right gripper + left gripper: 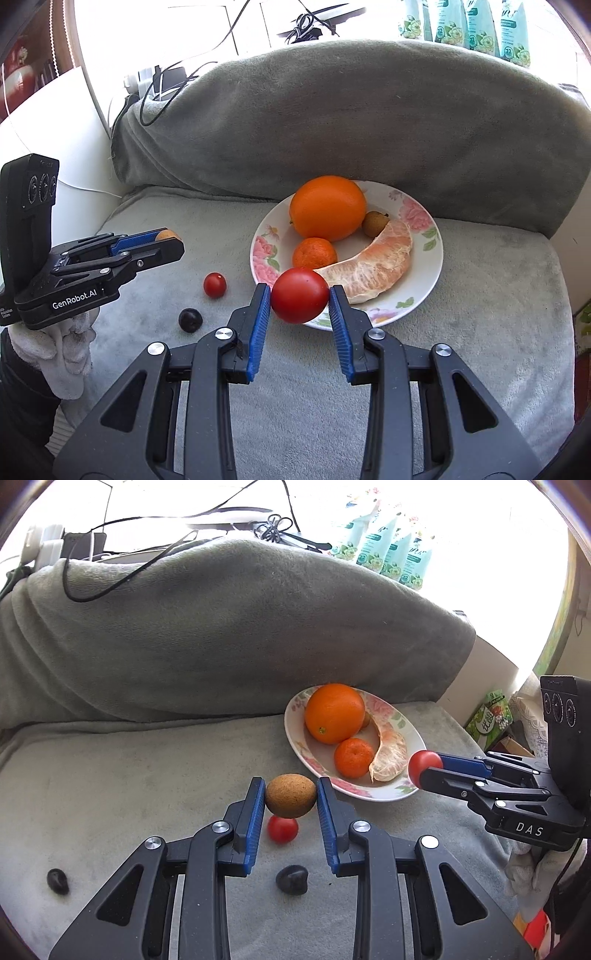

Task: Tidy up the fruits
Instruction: 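Carry the tomato and kiwi onto the plate and open both grippers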

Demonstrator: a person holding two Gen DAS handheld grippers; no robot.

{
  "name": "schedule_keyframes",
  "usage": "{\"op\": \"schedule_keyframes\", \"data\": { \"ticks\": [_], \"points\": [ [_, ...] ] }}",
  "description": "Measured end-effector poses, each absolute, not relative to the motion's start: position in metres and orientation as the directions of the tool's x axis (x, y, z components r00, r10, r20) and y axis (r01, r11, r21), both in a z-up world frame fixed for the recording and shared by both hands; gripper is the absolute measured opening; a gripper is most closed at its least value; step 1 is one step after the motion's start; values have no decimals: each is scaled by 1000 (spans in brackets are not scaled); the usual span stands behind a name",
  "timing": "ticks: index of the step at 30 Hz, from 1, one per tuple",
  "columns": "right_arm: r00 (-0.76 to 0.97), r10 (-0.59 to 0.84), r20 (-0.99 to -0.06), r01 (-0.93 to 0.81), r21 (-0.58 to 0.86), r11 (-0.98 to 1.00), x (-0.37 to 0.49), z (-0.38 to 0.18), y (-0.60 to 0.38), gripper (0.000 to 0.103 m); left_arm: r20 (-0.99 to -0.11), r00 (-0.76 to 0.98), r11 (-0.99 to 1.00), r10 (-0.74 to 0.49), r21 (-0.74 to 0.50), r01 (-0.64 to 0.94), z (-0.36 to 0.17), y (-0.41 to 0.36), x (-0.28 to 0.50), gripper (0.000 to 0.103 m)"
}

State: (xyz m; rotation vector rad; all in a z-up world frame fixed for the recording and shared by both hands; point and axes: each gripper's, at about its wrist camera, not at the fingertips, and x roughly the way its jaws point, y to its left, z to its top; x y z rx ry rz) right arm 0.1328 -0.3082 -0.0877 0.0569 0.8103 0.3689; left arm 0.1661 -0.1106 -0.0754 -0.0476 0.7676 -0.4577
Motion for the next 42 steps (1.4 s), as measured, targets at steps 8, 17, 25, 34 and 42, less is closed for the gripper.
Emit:
{"op": "schedule_keyframes", "data": {
  "ticks": [8,17,25,34,42],
  "points": [
    [647,316,-694,-265,185,947,146,-85,-331,34,-670,603,888,-434,-205,412,-80,-138,177,27],
    [648,314,-694,-252,194,948,170,-85,-342,34,-677,591,881,-438,-194,431,-81,-159,186,27],
    [641,314,-701,-244,201,949,191,-90,-343,34,-687,580,876,-438,-181,448,-85,-172,190,27],
    [635,313,-706,-240,205,949,200,-95,-341,34,-692,572,871,-440,-173,460,-86,-181,195,27],
    [631,315,-708,-244,205,948,205,-97,-338,34,-690,571,867,-446,-172,468,-86,-185,196,27]
  ]
}}
